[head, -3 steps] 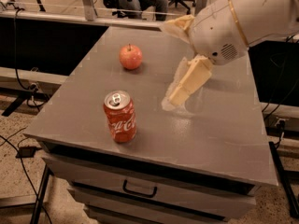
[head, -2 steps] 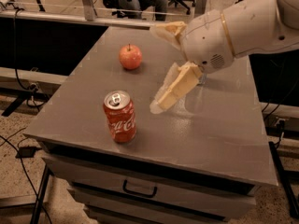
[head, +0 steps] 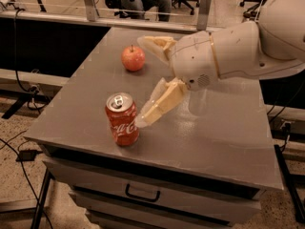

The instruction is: Knock coke can over

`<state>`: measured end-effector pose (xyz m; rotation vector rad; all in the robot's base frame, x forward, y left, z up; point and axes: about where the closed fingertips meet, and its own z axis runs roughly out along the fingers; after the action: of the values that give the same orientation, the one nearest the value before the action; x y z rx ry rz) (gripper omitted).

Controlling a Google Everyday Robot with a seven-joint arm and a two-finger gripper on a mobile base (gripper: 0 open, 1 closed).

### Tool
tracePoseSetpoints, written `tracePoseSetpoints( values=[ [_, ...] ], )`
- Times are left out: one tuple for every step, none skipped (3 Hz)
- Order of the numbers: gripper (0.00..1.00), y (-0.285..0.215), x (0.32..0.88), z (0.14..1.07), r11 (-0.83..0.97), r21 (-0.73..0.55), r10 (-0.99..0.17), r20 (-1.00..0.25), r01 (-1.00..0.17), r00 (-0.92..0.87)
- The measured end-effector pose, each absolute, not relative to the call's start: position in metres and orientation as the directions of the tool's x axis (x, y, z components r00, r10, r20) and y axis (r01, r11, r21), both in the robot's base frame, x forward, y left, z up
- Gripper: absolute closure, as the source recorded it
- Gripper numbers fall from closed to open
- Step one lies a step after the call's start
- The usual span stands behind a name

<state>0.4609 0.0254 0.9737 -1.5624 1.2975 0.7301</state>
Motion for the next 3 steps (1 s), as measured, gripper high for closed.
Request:
tracePoseSetpoints(
  values=[
    [0.0,0.037,0.457,0.955,0.002,-0.244,-0.365,-0.903,-0.97,0.227],
    [0.0,0.05,0.454,0.935,-0.008,-0.201,-0.33,-0.924,-0.98,0.192],
    [0.0,0.063,0.452,0.916,-0.014,-0.154,-0.3,-0.942,-0.988,0.151]
  ],
)
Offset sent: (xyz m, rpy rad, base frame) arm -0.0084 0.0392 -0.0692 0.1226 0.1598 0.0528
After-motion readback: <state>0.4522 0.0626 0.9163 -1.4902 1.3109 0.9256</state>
